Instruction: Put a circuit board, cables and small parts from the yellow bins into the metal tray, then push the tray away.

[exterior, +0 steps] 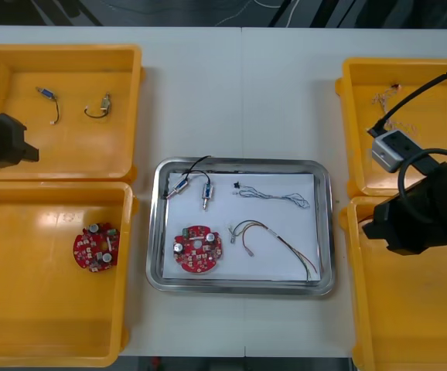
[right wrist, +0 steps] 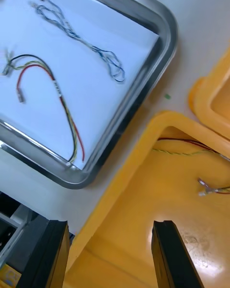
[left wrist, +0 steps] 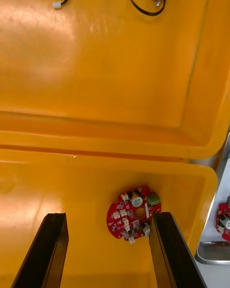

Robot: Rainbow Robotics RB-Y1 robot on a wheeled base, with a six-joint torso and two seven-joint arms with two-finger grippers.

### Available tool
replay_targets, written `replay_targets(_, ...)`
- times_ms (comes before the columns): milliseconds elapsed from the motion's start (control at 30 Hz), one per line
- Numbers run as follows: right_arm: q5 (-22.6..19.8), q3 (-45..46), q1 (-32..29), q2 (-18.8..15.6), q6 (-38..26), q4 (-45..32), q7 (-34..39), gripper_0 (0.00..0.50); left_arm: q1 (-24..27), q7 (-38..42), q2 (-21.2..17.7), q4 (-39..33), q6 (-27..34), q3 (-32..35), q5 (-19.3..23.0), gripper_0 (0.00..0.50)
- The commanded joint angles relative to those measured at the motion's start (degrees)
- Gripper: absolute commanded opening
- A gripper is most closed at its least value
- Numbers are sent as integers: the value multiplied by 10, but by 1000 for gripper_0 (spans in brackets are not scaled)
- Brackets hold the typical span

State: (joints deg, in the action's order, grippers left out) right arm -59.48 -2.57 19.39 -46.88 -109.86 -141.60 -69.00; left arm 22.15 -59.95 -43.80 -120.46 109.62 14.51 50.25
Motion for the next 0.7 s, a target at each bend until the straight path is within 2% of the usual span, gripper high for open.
replay_targets(33, 5, -71, 58, -21, -1, -25, 4, 500, -34, -55, -52, -28, 4, 26, 25, 500)
replay_targets(233, 19, -149, 103, -12, -1, -25, -2, 500, -79, -67, -82, -60, 4, 32, 35, 500)
replay_targets(467, 33, -216, 137, -1, -1, -25, -12, 500, -107, -75, -101, -66, 4, 32, 53, 500)
replay_targets(567, 55, -265, 170, 13, 1, -25, -20, 500, -124, -78, -107, -67, 4, 32, 63, 500)
replay_targets(700, 96, -330, 209, 49, 2, -21, -35, 500, -137, -85, -107, -67, 4, 32, 62, 500)
